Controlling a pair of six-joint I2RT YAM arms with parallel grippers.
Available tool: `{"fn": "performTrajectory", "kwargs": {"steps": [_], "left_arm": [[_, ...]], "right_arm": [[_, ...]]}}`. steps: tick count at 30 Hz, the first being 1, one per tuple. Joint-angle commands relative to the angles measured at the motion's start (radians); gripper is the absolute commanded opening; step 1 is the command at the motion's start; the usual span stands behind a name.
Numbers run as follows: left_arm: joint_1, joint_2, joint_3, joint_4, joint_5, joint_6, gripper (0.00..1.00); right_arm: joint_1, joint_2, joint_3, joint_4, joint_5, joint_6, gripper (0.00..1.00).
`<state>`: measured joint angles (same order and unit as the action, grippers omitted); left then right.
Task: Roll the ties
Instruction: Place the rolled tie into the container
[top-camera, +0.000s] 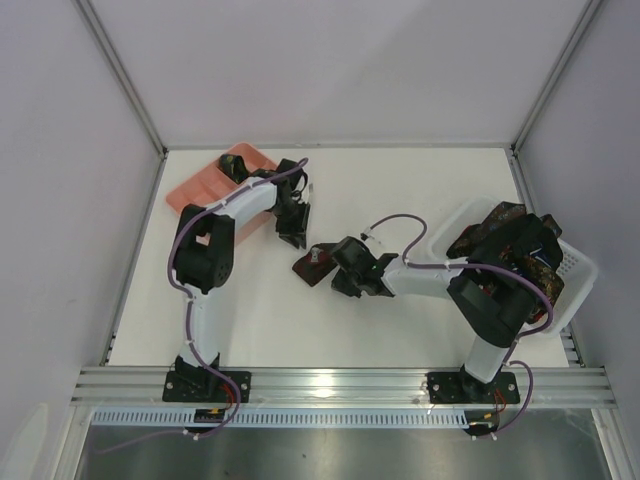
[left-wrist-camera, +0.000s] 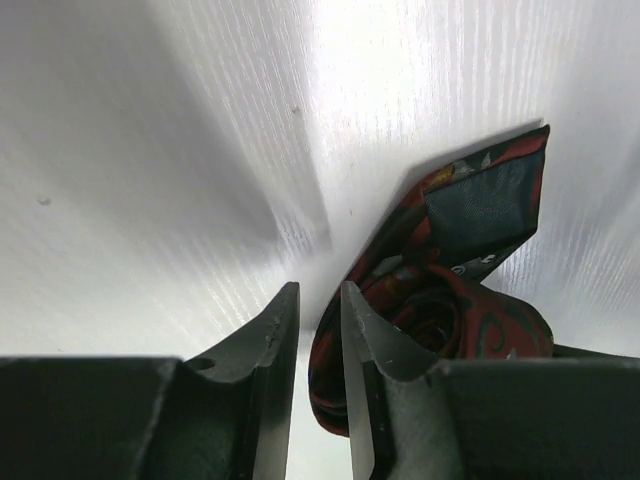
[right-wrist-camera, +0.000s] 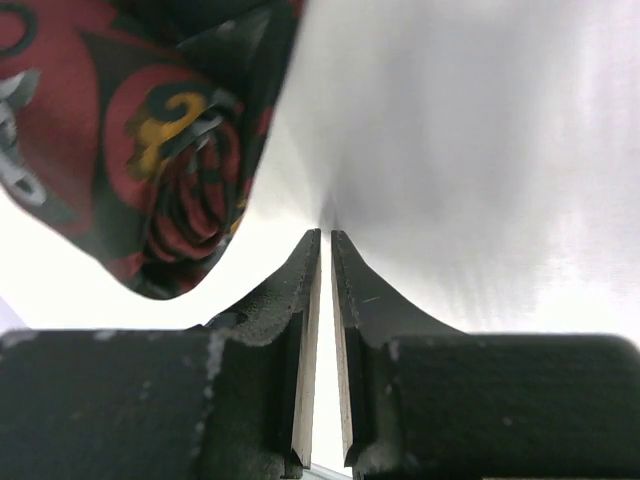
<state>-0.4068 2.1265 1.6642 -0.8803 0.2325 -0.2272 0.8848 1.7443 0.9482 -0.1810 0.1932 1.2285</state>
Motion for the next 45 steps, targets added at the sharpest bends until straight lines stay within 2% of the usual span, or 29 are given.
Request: {"fn": "performTrajectory", "kwargs": {"steps": [1, 5, 7, 10, 12, 20, 24, 27, 30, 31, 32, 36, 37, 41, 45], "left_arm": [[-0.004, -0.011, -0.027, 0.007, 0.054, -0.015, 0.28], [-0.020, -0.042, -0.116, 0.046, 0.094, -0.035, 0.28], [-0.035, -0.046, -0.127, 0.050, 0.100, -0.043, 0.28], [-0.044, -0.043, -0.123, 0.052, 0.119, -0.054, 0.29], [-0.046, -0.034, -0.098, 0.035, 0.108, -0.054, 0.28], [-0.033, 0.004, 0.058, -0.046, 0.011, -0.018, 0.29], [-0.024, -0.003, 0.081, -0.060, -0.012, -0.014, 0.29], [-0.014, -0.034, 0.059, -0.063, -0.050, -0.030, 0.32], [0.005, -0.109, -0.013, -0.046, -0.097, -0.059, 0.38], [0.013, -0.140, -0.064, -0.039, -0.126, -0.070, 0.46], [0.023, -0.198, -0.089, -0.029, -0.140, -0.080, 0.48], [0.080, -0.376, -0.231, 0.041, -0.151, -0.156, 0.54], [0.085, -0.407, -0.279, 0.052, -0.124, -0.170, 0.57], [0.089, -0.578, -0.447, 0.148, 0.005, -0.251, 0.69], [0.091, -0.758, -0.685, 0.328, 0.146, -0.455, 0.81]], "right_arm": [[0.014, 0.006, 0.027, 0.077, 0.000, -0.035, 0.14], [0.014, 0.107, 0.138, 0.106, -0.009, -0.027, 0.14], [0.005, 0.177, 0.231, 0.101, -0.014, -0.026, 0.14], [-0.006, 0.211, 0.283, 0.110, -0.050, -0.021, 0.14], [-0.009, 0.189, 0.270, 0.092, -0.058, -0.032, 0.13], [-0.050, -0.043, 0.028, 0.046, -0.041, -0.113, 0.14], [-0.069, -0.115, -0.003, 0.032, -0.035, -0.158, 0.14], [-0.089, -0.138, 0.027, 0.026, -0.049, -0.256, 0.15], [-0.162, -0.135, 0.067, 0.043, -0.153, -0.396, 0.16], [-0.184, -0.128, 0.104, 0.049, -0.241, -0.431, 0.16], [-0.202, -0.121, 0.122, 0.049, -0.283, -0.463, 0.16], [-0.263, -0.077, 0.231, 0.037, -0.452, -0.595, 0.17], [-0.279, -0.034, 0.277, 0.019, -0.533, -0.624, 0.17], [-0.294, 0.107, 0.418, -0.072, -0.699, -0.675, 0.18], [-0.297, 0.164, 0.443, -0.046, -0.819, -0.646, 0.16]]}}
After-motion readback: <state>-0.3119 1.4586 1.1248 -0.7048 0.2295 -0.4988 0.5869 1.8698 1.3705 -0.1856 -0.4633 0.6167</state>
